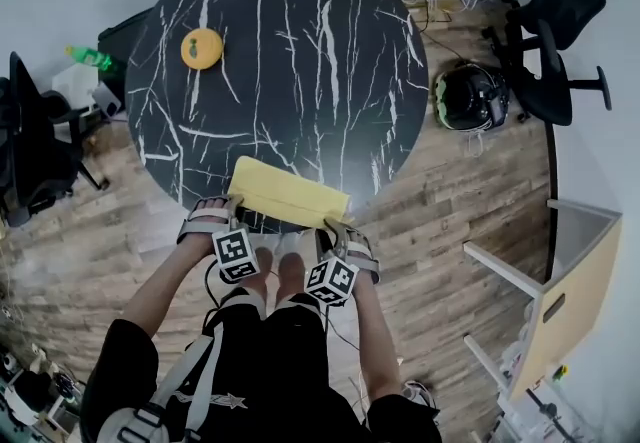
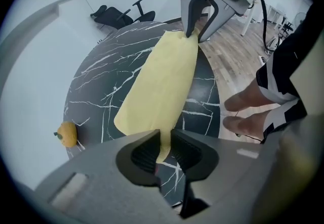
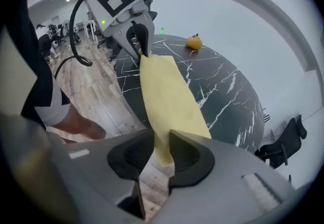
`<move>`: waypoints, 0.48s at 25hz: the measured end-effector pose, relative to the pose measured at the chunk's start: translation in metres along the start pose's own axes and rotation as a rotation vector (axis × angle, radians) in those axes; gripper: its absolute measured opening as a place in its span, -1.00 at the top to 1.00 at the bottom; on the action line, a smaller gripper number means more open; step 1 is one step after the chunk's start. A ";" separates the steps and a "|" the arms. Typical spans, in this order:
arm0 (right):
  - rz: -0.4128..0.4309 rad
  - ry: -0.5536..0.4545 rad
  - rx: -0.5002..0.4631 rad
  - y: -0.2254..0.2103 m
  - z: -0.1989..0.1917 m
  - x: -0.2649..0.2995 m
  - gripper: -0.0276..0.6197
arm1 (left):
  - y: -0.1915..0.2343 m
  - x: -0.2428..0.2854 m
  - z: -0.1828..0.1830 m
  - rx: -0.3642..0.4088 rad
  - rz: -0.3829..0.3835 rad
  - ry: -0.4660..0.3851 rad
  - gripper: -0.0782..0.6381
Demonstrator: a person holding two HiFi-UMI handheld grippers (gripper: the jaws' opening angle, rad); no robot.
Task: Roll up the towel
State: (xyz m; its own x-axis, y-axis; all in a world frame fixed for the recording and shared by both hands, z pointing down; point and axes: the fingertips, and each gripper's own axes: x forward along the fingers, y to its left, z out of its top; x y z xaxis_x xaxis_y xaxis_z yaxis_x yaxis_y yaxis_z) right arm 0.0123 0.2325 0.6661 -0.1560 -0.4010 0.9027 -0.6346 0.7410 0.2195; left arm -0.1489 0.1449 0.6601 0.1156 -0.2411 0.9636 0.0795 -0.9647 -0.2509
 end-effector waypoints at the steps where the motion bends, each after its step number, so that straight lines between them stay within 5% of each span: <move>1: 0.000 -0.001 -0.002 -0.001 0.000 0.000 0.60 | 0.000 0.000 0.000 0.008 0.003 0.000 0.57; 12: 0.129 -0.015 -0.024 0.010 0.012 -0.003 0.75 | -0.025 -0.008 -0.023 0.008 -0.094 0.052 0.62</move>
State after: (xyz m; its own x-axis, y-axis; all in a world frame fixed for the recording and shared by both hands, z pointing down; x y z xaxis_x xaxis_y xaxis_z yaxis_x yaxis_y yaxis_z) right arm -0.0023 0.2349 0.6614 -0.2470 -0.3092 0.9183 -0.5903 0.7996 0.1104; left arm -0.1750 0.1689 0.6609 0.0560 -0.1551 0.9863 0.0952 -0.9825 -0.1599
